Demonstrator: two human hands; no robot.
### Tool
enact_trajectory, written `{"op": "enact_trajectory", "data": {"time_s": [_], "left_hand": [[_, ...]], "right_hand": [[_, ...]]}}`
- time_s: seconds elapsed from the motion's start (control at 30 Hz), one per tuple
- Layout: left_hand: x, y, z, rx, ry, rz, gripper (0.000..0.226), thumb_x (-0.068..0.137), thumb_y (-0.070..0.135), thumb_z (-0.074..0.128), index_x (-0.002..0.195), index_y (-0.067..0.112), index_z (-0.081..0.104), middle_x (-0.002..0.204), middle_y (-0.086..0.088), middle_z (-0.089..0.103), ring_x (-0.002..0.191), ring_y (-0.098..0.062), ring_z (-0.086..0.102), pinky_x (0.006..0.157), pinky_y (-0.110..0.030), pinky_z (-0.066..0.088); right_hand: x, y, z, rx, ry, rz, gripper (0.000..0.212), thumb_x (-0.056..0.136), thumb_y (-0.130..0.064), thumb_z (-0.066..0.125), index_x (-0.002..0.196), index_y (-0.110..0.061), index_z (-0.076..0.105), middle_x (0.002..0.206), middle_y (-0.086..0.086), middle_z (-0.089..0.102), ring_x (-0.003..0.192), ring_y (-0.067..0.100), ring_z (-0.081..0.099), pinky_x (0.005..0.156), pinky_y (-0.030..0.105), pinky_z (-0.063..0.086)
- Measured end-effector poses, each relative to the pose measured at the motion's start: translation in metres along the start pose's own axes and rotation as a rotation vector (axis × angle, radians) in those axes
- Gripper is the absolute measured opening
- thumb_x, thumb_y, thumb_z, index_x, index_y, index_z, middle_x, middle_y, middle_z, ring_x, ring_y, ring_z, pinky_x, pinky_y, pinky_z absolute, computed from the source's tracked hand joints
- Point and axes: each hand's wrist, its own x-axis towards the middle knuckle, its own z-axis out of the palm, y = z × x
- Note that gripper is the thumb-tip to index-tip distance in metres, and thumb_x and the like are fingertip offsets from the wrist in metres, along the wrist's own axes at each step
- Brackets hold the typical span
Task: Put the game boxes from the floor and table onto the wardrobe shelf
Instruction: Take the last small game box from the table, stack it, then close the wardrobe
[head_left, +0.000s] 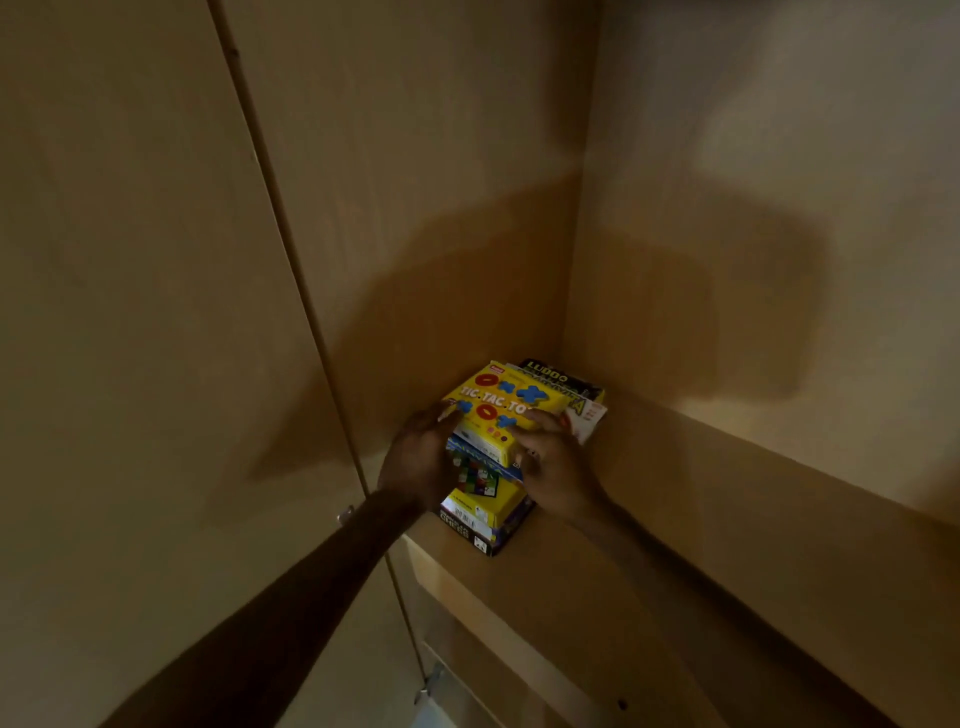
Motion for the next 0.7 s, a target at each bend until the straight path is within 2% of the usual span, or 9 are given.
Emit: {"op": "enact_trajectory", "data": {"time_s": [0.1, 0.23, 0.3, 0.37, 0.4, 0.5, 0.57, 0.63, 0.7], "left_hand": [[-0.003, -0.001, -0.001, -0.010, -0.055, -0.020, 0.076, 0.085, 0.018, 0.063, 0.152, 0.023, 0.028, 0.159, -0.007, 0.028, 0.143, -0.030, 0.027, 0.115, -0.035, 0.030], [-0.005, -0.002, 0.000, -0.072, -0.092, -0.076, 0.074, 0.088, 0.017, 0.057, 0.153, 0.025, 0.024, 0.161, -0.006, 0.023, 0.146, -0.027, 0.022, 0.115, -0.034, 0.030], [-0.011, 0.000, 0.005, -0.191, -0.065, -0.140, 0.067, 0.089, 0.016, 0.057, 0.150, 0.021, 0.030, 0.155, -0.005, 0.035, 0.141, -0.025, 0.035, 0.111, -0.033, 0.037], [-0.023, 0.010, 0.011, -0.377, 0.019, -0.224, 0.057, 0.089, 0.016, 0.059, 0.143, 0.018, 0.042, 0.139, -0.003, 0.054, 0.126, -0.020, 0.053, 0.101, -0.033, 0.048], [-0.031, 0.015, 0.013, -0.447, 0.063, -0.253, 0.051, 0.089, 0.017, 0.060, 0.138, 0.016, 0.048, 0.129, 0.001, 0.060, 0.118, -0.017, 0.058, 0.095, -0.030, 0.051], [-0.059, 0.030, 0.017, -0.612, 0.098, -0.294, 0.040, 0.088, 0.021, 0.066, 0.126, 0.011, 0.058, 0.107, 0.005, 0.067, 0.097, -0.013, 0.065, 0.081, -0.026, 0.052], [-0.088, 0.036, 0.019, -0.685, 0.085, -0.282, 0.040, 0.086, 0.019, 0.065, 0.125, 0.010, 0.060, 0.109, -0.001, 0.069, 0.093, -0.013, 0.066, 0.081, -0.030, 0.054], [-0.118, 0.040, 0.020, -0.726, 0.056, -0.262, 0.034, 0.088, 0.009, 0.066, 0.122, 0.010, 0.062, 0.105, 0.000, 0.070, 0.089, -0.010, 0.067, 0.082, -0.028, 0.053], [-0.145, 0.042, 0.023, -0.765, 0.024, -0.242, 0.030, 0.087, 0.003, 0.065, 0.115, 0.013, 0.065, 0.100, 0.004, 0.071, 0.083, -0.004, 0.067, 0.077, -0.019, 0.052]], "right_hand": [[0.005, -0.003, 0.004, 0.003, -0.003, -0.003, 0.045, 0.093, 0.000, 0.051, 0.138, -0.006, 0.052, 0.155, 0.007, 0.029, 0.145, 0.022, 0.025, 0.104, 0.021, 0.035], [0.004, 0.001, 0.006, 0.030, -0.014, -0.026, 0.050, 0.091, 0.004, 0.049, 0.140, -0.008, 0.049, 0.157, 0.005, 0.027, 0.145, 0.022, 0.026, 0.108, 0.028, 0.040], [-0.001, 0.005, 0.006, 0.047, -0.010, -0.050, 0.055, 0.090, 0.006, 0.049, 0.143, -0.012, 0.047, 0.158, 0.004, 0.024, 0.147, 0.020, 0.021, 0.111, 0.032, 0.040], [-0.010, 0.005, 0.002, 0.048, 0.026, -0.061, 0.056, 0.090, 0.007, 0.050, 0.143, -0.010, 0.046, 0.158, 0.006, 0.026, 0.146, 0.015, 0.016, 0.111, 0.025, 0.033], [-0.015, 0.004, -0.001, 0.061, 0.068, -0.067, 0.054, 0.090, 0.006, 0.052, 0.141, -0.008, 0.047, 0.154, 0.008, 0.031, 0.145, 0.016, 0.020, 0.109, 0.022, 0.031], [-0.042, -0.001, -0.007, 0.225, 0.189, -0.013, 0.043, 0.090, 0.001, 0.057, 0.132, -0.007, 0.057, 0.133, 0.006, 0.054, 0.125, 0.013, 0.049, 0.101, 0.024, 0.045], [-0.074, -0.010, -0.010, 0.369, 0.189, 0.115, 0.036, 0.091, -0.003, 0.058, 0.126, -0.011, 0.062, 0.116, -0.002, 0.065, 0.105, 0.006, 0.061, 0.085, 0.011, 0.049], [-0.112, -0.019, -0.007, 0.420, 0.208, 0.252, 0.031, 0.091, -0.006, 0.060, 0.120, -0.014, 0.065, 0.099, -0.005, 0.069, 0.090, 0.007, 0.065, 0.076, 0.005, 0.045], [-0.150, -0.025, -0.001, 0.431, 0.234, 0.340, 0.026, 0.089, -0.004, 0.062, 0.111, -0.015, 0.068, 0.086, -0.008, 0.068, 0.080, 0.006, 0.063, 0.077, 0.015, 0.046]]}}
